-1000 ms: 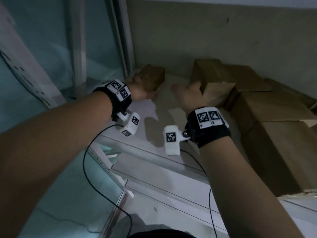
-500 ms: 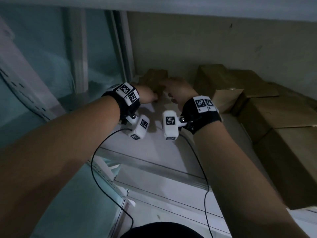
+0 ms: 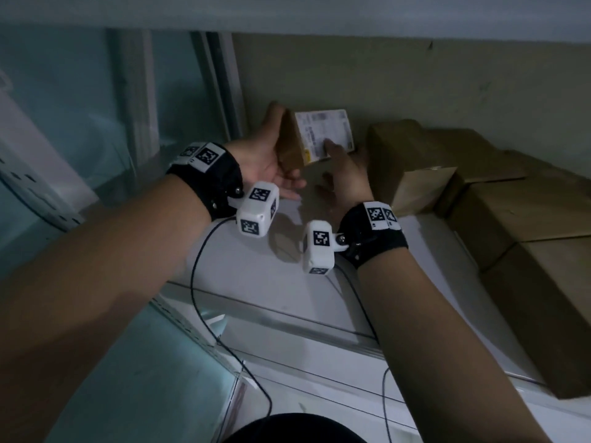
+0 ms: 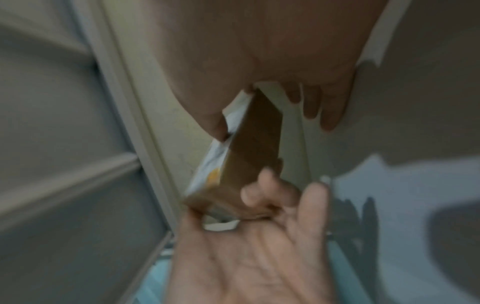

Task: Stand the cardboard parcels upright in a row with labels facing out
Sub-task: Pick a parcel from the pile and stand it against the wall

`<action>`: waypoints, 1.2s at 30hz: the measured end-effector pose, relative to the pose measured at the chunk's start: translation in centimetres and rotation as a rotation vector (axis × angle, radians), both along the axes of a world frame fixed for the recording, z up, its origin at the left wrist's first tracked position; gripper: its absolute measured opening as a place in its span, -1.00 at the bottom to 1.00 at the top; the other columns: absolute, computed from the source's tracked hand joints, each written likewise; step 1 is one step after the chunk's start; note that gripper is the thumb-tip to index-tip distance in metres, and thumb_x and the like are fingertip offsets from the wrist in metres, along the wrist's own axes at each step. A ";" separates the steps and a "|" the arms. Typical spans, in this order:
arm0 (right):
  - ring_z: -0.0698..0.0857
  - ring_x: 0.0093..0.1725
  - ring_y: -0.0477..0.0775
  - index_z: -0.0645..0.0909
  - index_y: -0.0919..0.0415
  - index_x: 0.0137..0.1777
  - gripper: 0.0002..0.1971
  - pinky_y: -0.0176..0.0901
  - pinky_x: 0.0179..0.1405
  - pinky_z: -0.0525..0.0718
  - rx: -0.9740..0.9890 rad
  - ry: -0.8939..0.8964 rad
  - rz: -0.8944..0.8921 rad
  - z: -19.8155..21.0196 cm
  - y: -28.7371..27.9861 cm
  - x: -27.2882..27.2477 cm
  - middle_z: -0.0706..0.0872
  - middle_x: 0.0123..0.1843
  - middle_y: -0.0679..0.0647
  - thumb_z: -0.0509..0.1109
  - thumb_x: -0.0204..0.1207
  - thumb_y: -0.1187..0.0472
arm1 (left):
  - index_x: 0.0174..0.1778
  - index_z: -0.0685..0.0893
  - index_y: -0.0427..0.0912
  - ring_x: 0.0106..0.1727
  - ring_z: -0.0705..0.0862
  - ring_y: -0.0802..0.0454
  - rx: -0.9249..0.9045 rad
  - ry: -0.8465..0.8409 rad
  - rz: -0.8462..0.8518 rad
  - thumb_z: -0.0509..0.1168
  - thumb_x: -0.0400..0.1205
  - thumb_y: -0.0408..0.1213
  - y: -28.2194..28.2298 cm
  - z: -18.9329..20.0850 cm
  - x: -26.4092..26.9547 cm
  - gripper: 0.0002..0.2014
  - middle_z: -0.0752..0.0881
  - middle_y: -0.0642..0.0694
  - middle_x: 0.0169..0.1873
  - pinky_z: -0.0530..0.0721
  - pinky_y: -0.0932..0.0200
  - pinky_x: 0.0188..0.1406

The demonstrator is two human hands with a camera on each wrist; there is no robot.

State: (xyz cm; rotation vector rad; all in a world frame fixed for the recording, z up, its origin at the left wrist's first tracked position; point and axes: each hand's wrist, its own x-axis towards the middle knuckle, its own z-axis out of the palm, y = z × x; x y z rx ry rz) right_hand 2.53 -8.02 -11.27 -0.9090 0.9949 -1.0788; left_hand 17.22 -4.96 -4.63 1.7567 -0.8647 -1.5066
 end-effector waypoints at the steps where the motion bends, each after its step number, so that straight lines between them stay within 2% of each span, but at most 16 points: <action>1: 0.83 0.30 0.24 0.37 -0.05 0.66 -0.26 0.31 0.24 0.84 -0.001 -0.071 -0.005 -0.2 -0.2 -0.2 0.81 0.37 0.12 0.59 0.52 -0.05 | 0.14 0.75 -0.09 -0.23 0.73 -0.18 0.012 0.025 -0.008 -0.31 0.57 0.66 -0.1 -0.1 0.0 0.00 0.61 -0.17 -0.36 0.77 -0.33 0.26; 3: 0.87 0.28 0.27 0.31 -0.06 0.73 -0.18 0.32 0.25 0.86 -0.004 -0.183 -0.021 -0.5 -0.3 -0.6 0.84 0.36 0.17 0.62 0.52 0.05 | 0.16 0.75 -0.09 -0.29 0.69 -0.15 0.021 0.045 -0.038 -0.37 0.54 0.68 -0.3 -0.2 0.1 0.05 0.60 -0.15 -0.43 0.78 -0.30 0.25; 6: 0.88 0.26 0.24 0.48 0.01 0.56 -0.44 0.25 0.30 0.84 0.003 -0.193 -0.041 -0.3 -0.3 -0.9 0.85 0.33 0.19 0.57 0.60 0.14 | 0.16 0.75 -0.08 -0.32 0.68 -0.11 -0.010 0.075 0.004 -0.36 0.55 0.68 -0.6 -0.6 0.6 0.04 0.65 -0.15 -0.44 0.82 -0.23 0.16; 9: 0.88 0.23 0.19 0.60 0.05 0.32 -0.69 0.13 0.30 0.82 0.042 -0.193 -0.050 -0.5 -0.7 -1.2 0.86 0.29 0.20 0.56 0.64 0.13 | 0.10 0.78 -0.06 -0.31 0.61 -0.03 -0.118 0.116 0.116 -0.15 0.60 0.66 -1.1 -0.8 1.5 -0.10 0.70 -0.12 -0.28 0.90 -0.15 -0.06; 11: 0.88 0.14 0.16 0.68 0.16 0.33 -0.63 0.02 0.16 0.86 0.049 -0.180 -0.068 -1.0 -1.1 -1.2 0.88 0.24 0.21 0.62 0.59 0.09 | 0.09 0.84 -0.03 -0.17 0.63 -0.03 -0.197 0.160 0.150 0.08 0.55 0.66 -1.4 -1.0 2.2 -0.18 0.70 -0.10 -0.10 0.88 -0.17 0.03; 13: 0.88 0.02 0.14 0.76 0.20 0.25 -0.59 0.03 0.12 0.88 0.050 -0.166 -0.065 -1.3 -1.4 -1.0 0.91 0.13 0.19 0.70 0.49 0.04 | 0.24 0.84 -0.03 0.12 0.76 -0.10 -0.268 0.235 0.141 0.31 0.49 0.60 -1.6 -0.8 2.5 -0.22 0.80 -0.12 0.13 0.83 -0.26 0.22; 15: 0.84 -0.10 0.12 0.80 0.19 0.15 -0.59 0.06 0.13 0.87 0.033 -0.149 -0.039 -1.4 -1.5 -0.9 0.91 -0.02 0.14 0.74 0.40 -0.01 | 0.42 0.75 -0.08 0.37 0.78 -0.24 -0.318 0.292 0.137 0.54 0.47 0.39 -1.8 -0.8 2.2 -0.24 0.81 -0.21 0.34 0.76 -0.34 0.36; 17: 0.79 -0.17 0.13 0.79 0.21 0.17 -0.48 0.07 0.01 0.85 0.017 -0.086 -0.001 -1.4 -1.5 -0.7 0.85 -0.15 0.12 0.75 0.32 -0.08 | 0.49 0.70 -0.16 0.41 0.80 -0.26 -0.353 0.315 0.139 0.67 0.49 0.06 -2.3 -0.9 1.8 -0.31 0.82 -0.25 0.37 0.72 -0.29 0.48; 19: 0.76 -0.17 0.15 0.75 0.26 0.28 -0.43 0.01 -0.15 0.76 -0.020 -0.019 0.029 -1.1 -1.5 -0.6 0.81 -0.15 0.08 0.71 0.37 -0.08 | 0.54 0.69 -0.21 0.35 0.85 -0.18 -0.401 0.291 0.140 0.65 0.57 -0.18 -3.0 -0.7 1.4 -0.40 0.87 -0.21 0.32 0.74 -0.16 0.48; 20: 0.77 -0.11 0.14 0.68 0.25 0.40 -0.39 -0.01 -0.14 0.73 -0.036 0.000 0.017 -0.8 -1.4 -0.6 0.83 -0.04 0.08 0.67 0.44 -0.07 | 0.54 0.70 -0.20 0.30 0.87 -0.14 -0.421 0.244 0.127 0.63 0.59 -0.24 -3.2 -0.4 1.1 -0.43 0.89 -0.18 0.27 0.77 -0.11 0.44; 23: 0.74 0.31 0.15 0.38 0.12 0.72 -0.27 0.08 0.21 0.71 -0.109 -0.023 -0.108 0.2 -1.7 -0.9 0.73 0.46 0.15 0.50 0.58 -0.03 | 0.48 0.75 -0.15 0.26 0.89 -0.10 -0.510 0.083 0.086 0.59 0.61 -0.36 -4.1 0.4 0.4 -0.52 0.92 -0.10 0.20 0.81 -0.13 0.38; 24: 0.73 0.32 0.14 0.41 0.12 0.71 -0.33 0.04 0.19 0.71 -0.138 -0.031 -0.116 0.7 -1.8 -1.0 0.72 0.47 0.16 0.45 0.62 0.01 | 0.46 0.75 -0.14 0.27 0.88 -0.11 -0.537 0.058 0.082 0.59 0.60 -0.38 -4.4 0.6 0.3 -0.52 0.92 -0.09 0.21 0.80 -0.19 0.39; 26: 0.76 0.18 0.05 0.59 0.11 0.55 -0.54 -0.07 0.00 0.68 -0.141 -0.004 -0.080 1.6 -1.9 -1.1 0.80 0.30 0.10 0.39 0.67 0.04 | 0.47 0.73 -0.09 0.32 0.86 -0.13 -0.563 0.037 0.070 0.60 0.59 -0.40 -5.2 0.7 0.5 -0.49 0.91 -0.05 0.23 0.74 -0.32 0.45; 30: 0.78 0.16 0.09 0.71 -0.03 0.34 -0.66 0.06 0.10 0.66 -0.086 0.033 0.022 2.0 -2.9 -1.5 0.84 0.17 0.04 0.36 0.65 -0.11 | 0.52 0.70 0.00 0.38 0.82 -0.10 -0.606 0.043 0.041 0.51 0.65 -0.46 -6.7 -0.2 0.4 -0.48 0.89 -0.01 0.27 0.73 -0.33 0.43; 34: 0.85 0.18 0.25 0.77 0.01 0.27 -0.55 0.26 0.37 0.73 -0.117 0.102 0.054 1.5 -4.4 -0.7 0.91 0.11 0.16 0.39 0.53 -0.22 | 0.68 0.57 0.04 0.30 0.85 -0.16 -0.653 0.104 0.085 0.28 0.66 -0.68 -8.0 -1.4 -0.4 -0.29 0.87 -0.12 0.29 0.86 -0.08 0.04; 36: 0.87 0.19 0.29 0.78 0.00 0.34 -0.34 0.33 0.42 0.72 -0.126 0.154 0.044 1.4 -5.7 0.0 0.92 0.16 0.19 0.39 0.34 -0.37 | 0.69 0.54 0.01 0.22 0.87 -0.21 -0.658 0.173 0.120 0.20 0.68 -0.72 -8.5 -2.3 -0.6 -0.28 0.84 -0.19 0.32 0.90 -0.10 -0.05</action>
